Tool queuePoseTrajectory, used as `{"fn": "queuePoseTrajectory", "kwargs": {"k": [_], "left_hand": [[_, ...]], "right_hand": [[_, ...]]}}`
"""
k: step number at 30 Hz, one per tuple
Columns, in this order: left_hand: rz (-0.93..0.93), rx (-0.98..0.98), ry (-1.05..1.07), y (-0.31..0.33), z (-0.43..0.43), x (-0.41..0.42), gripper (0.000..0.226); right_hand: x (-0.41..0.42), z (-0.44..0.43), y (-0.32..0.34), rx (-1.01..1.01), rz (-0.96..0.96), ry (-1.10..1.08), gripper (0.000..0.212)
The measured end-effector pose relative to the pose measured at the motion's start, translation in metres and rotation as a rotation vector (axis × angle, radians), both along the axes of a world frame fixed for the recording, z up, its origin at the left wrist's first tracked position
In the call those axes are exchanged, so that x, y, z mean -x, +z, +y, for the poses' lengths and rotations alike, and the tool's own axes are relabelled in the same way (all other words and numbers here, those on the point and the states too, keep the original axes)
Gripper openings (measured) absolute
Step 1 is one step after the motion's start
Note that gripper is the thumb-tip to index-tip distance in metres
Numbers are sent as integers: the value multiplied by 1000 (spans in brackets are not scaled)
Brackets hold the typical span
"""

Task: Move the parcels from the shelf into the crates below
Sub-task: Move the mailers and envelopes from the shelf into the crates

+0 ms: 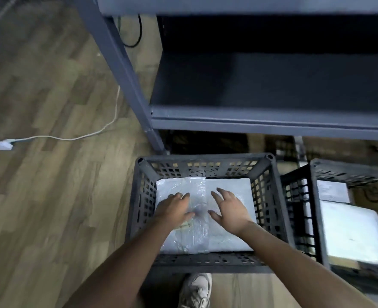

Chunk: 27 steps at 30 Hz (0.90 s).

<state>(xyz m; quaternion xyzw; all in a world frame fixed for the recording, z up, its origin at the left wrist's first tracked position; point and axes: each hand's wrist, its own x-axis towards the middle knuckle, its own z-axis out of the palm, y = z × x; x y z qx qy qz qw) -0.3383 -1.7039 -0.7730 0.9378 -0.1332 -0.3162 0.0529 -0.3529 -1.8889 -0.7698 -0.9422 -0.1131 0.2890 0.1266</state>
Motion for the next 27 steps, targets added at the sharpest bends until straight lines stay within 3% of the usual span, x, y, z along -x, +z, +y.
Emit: {"fn": "queuePoseTrajectory", "kwargs": {"k": [11,18,27], "left_hand": [[-119,-78,12,297,7,20,63],[-309,-21,-6,491,-7,21,67],[-600,20,-67,654,-34,23,66]], "right_hand": [[23,-21,293,-2,-126,-46,64],[29,-48,487,-5,-337,-66,64],[38,-87,648,-31,-585,-189,61]]}}
